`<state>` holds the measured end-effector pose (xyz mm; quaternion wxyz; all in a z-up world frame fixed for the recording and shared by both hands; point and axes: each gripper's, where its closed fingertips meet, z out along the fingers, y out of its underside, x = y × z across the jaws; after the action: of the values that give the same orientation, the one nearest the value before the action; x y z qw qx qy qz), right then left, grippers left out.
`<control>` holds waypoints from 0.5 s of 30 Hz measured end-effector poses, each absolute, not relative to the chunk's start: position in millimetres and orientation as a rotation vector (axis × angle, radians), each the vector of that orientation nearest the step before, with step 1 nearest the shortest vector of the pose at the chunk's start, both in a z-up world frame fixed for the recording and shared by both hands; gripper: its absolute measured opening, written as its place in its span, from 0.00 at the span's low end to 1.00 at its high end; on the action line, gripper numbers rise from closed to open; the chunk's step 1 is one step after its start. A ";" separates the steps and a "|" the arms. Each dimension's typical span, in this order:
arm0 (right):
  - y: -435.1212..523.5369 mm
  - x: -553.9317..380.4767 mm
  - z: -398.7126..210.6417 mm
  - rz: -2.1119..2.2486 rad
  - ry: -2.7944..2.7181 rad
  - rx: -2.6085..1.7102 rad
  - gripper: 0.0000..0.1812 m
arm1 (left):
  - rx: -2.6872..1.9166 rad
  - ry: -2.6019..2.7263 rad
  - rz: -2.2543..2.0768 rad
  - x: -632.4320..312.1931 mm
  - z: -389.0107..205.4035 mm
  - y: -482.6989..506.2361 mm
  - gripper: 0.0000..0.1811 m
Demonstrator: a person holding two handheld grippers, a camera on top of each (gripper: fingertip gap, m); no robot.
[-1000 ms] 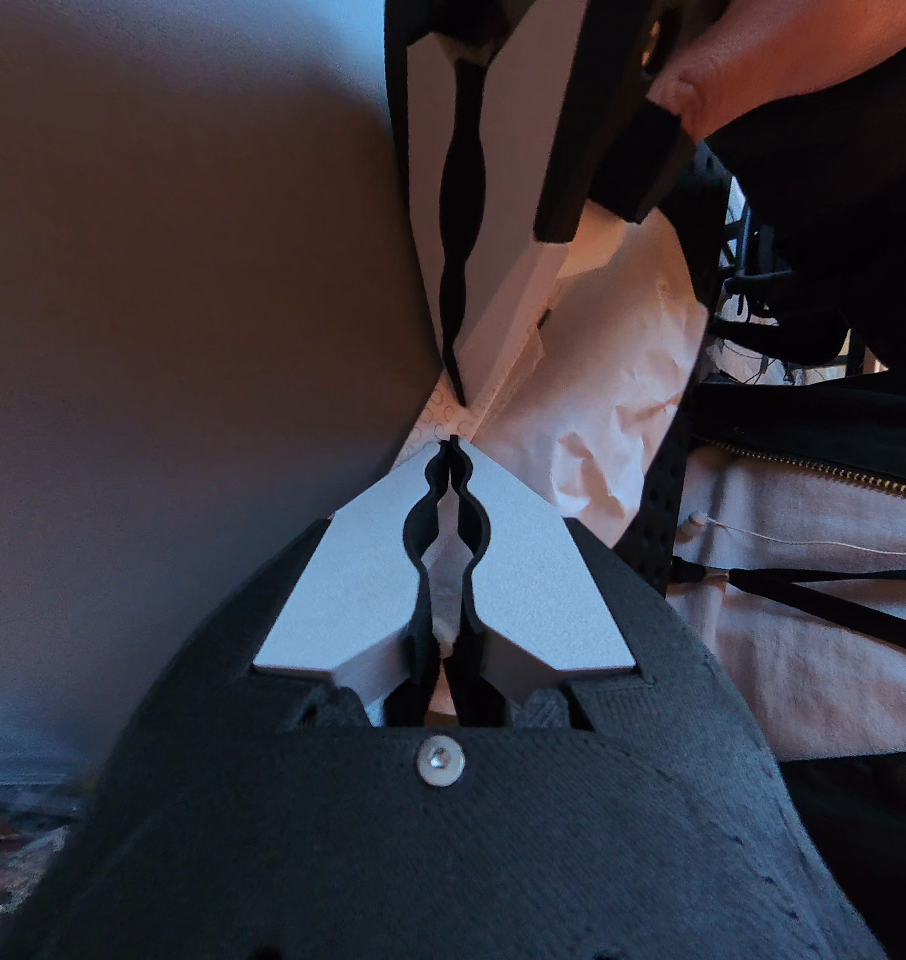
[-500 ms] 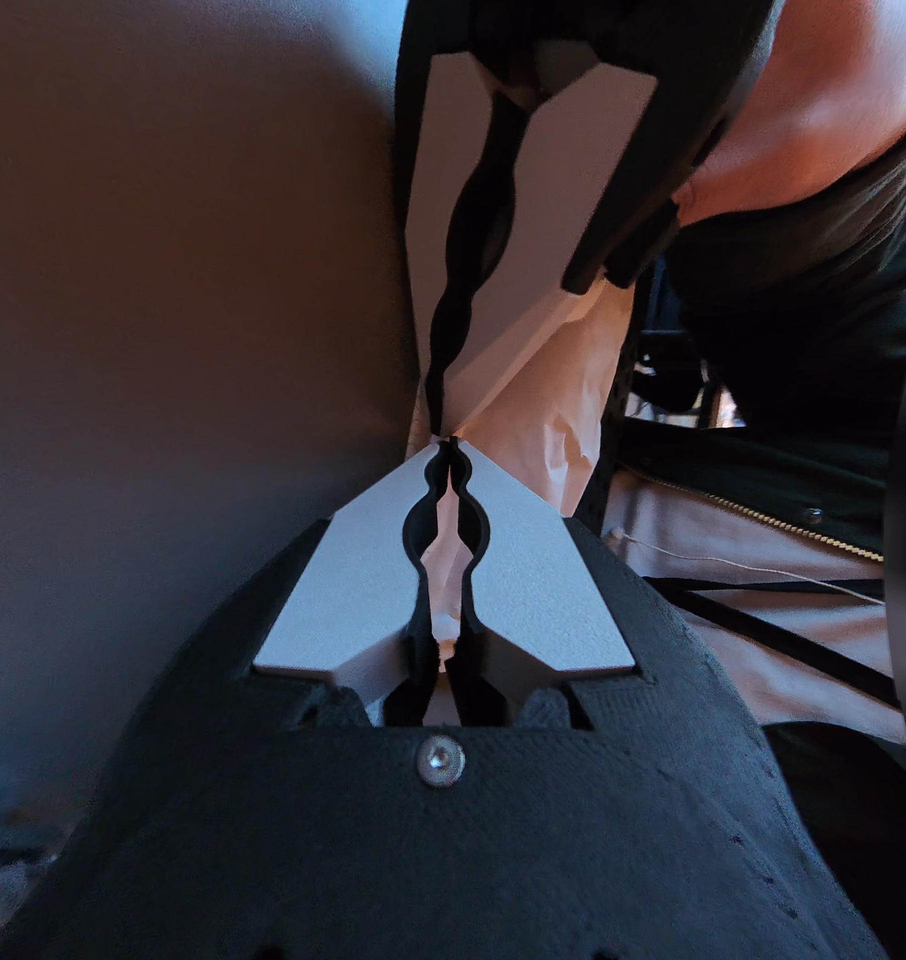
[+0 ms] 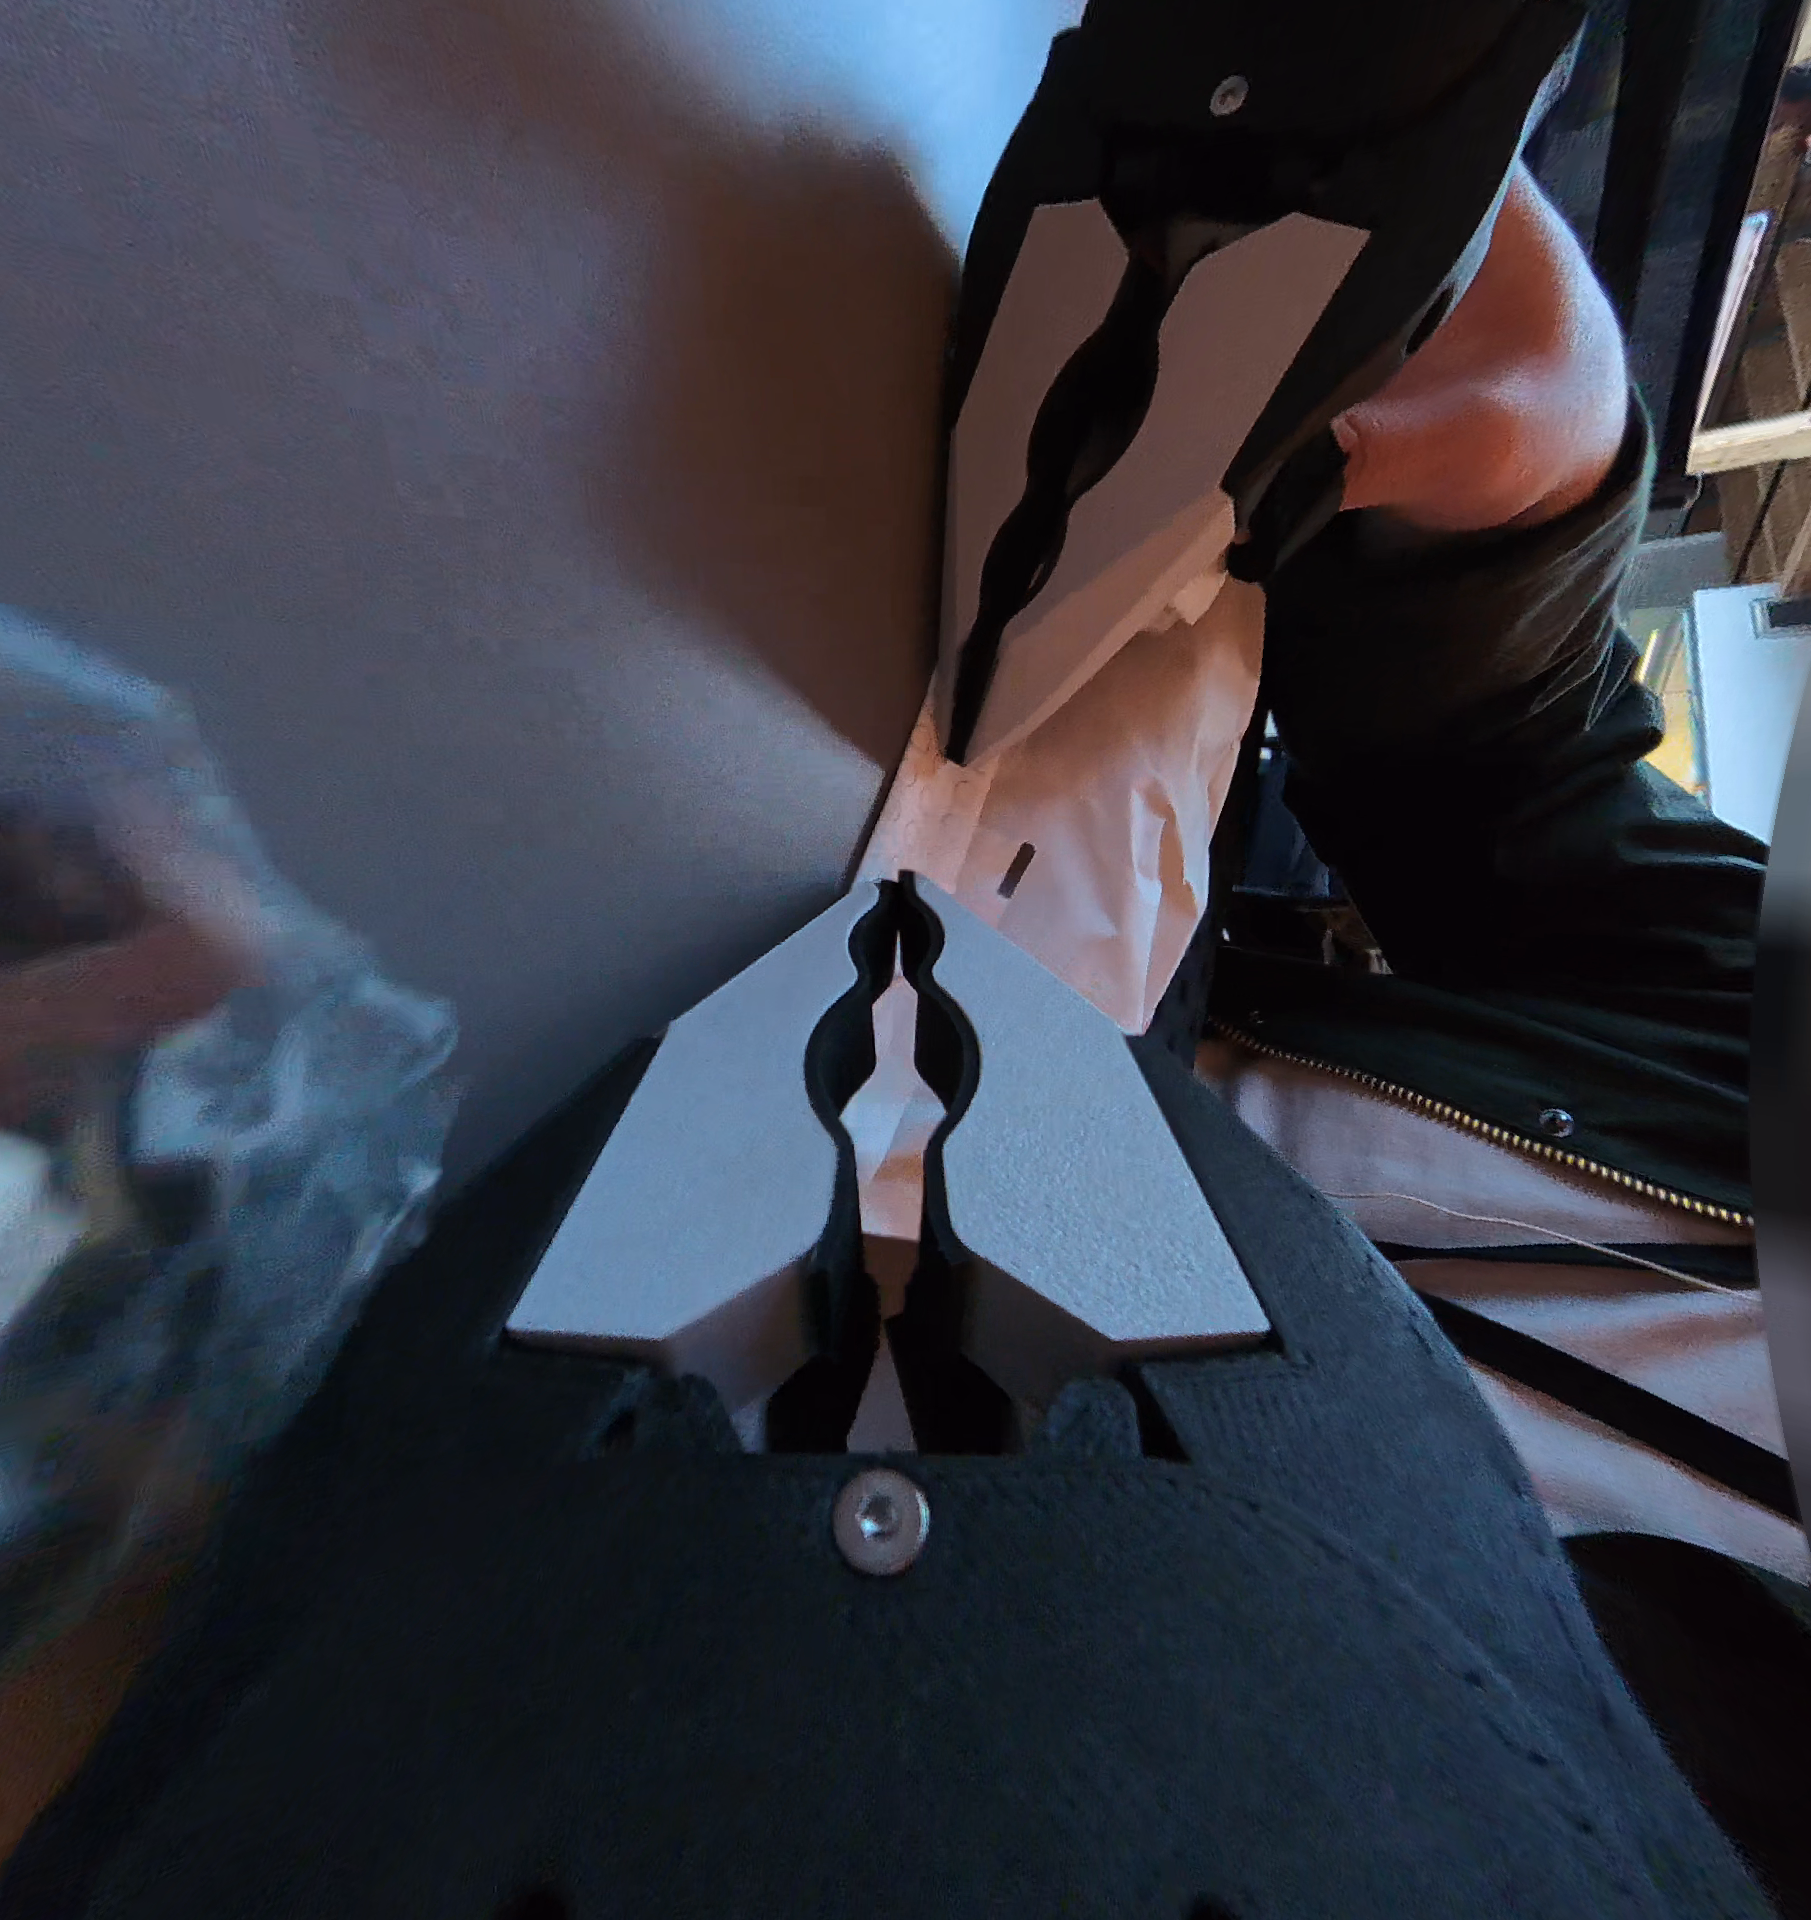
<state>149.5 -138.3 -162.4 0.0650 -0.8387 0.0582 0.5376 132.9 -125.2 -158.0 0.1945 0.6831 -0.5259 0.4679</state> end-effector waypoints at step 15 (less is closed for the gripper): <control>-137.2 190.0 -39.7 1.125 -0.324 -1.825 0.00 | 1.946 -1.775 1.499 129.2 -132.5 -115.4 0.00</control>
<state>190.0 -137.2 -39.7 0.4678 -0.7440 -0.1320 0.4585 129.2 -115.4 -132.5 0.0555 0.6411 -0.5849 0.4938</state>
